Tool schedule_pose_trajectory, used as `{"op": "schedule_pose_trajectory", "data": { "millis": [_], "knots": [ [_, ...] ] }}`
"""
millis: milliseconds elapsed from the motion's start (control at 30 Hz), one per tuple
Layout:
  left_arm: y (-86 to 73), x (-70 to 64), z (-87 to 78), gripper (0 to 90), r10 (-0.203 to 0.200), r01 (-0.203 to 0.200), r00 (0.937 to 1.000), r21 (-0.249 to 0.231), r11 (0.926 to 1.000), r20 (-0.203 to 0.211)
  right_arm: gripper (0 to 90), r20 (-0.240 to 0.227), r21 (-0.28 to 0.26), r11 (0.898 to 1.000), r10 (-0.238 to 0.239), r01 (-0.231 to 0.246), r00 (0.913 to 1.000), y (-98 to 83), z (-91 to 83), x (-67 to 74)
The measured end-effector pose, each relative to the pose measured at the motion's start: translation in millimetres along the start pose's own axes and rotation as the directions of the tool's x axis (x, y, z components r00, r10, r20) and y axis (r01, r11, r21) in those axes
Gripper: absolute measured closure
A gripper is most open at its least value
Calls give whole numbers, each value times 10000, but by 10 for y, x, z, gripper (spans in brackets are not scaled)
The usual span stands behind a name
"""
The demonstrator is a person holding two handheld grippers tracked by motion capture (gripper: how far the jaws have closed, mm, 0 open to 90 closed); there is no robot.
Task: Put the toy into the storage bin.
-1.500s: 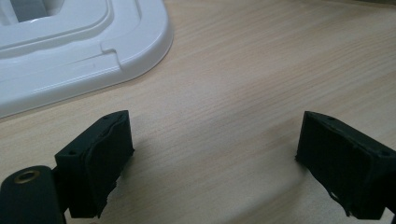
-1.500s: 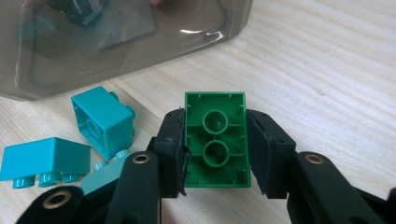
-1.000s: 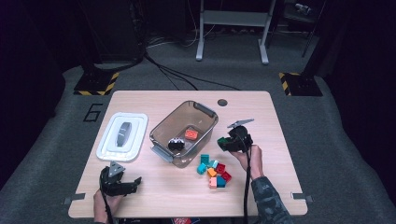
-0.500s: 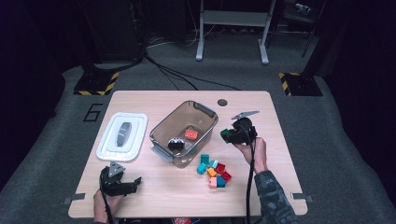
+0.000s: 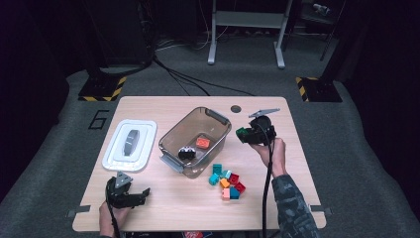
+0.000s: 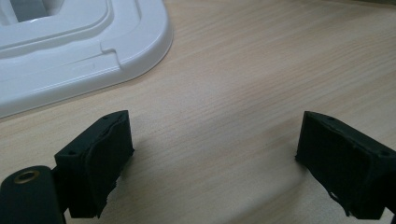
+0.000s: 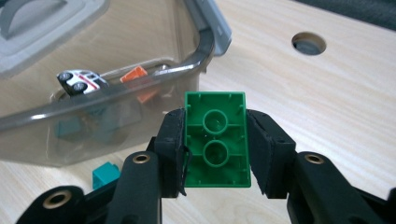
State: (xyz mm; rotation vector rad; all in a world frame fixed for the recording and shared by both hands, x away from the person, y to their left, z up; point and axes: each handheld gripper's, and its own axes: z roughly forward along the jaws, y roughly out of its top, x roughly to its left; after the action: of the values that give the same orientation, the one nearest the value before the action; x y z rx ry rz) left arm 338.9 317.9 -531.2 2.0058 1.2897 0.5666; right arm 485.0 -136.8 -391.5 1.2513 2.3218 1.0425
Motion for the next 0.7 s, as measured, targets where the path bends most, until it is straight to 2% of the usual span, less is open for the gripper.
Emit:
{"op": "schedule_pose_trajectory", "data": {
  "millis": [200,367,533,700],
  "knots": [
    [-1,-1,1,103,1,-1,10000,-15,10000,-11,593,77,-333,9993,-171,173,9998,168,-80,-4],
    [-1,0,1,103,6,-6,10000,-11,10000,-13,592,129,-473,9984,-318,323,9994,340,-131,46],
    [-1,0,1,103,5,-5,10000,-13,10000,-10,592,58,-565,9965,-614,616,9981,458,-120,92],
    [-1,0,1,103,4,-4,10000,-11,10000,-6,592,-22,-483,9966,-675,673,9977,531,-68,152]
  ]
}}
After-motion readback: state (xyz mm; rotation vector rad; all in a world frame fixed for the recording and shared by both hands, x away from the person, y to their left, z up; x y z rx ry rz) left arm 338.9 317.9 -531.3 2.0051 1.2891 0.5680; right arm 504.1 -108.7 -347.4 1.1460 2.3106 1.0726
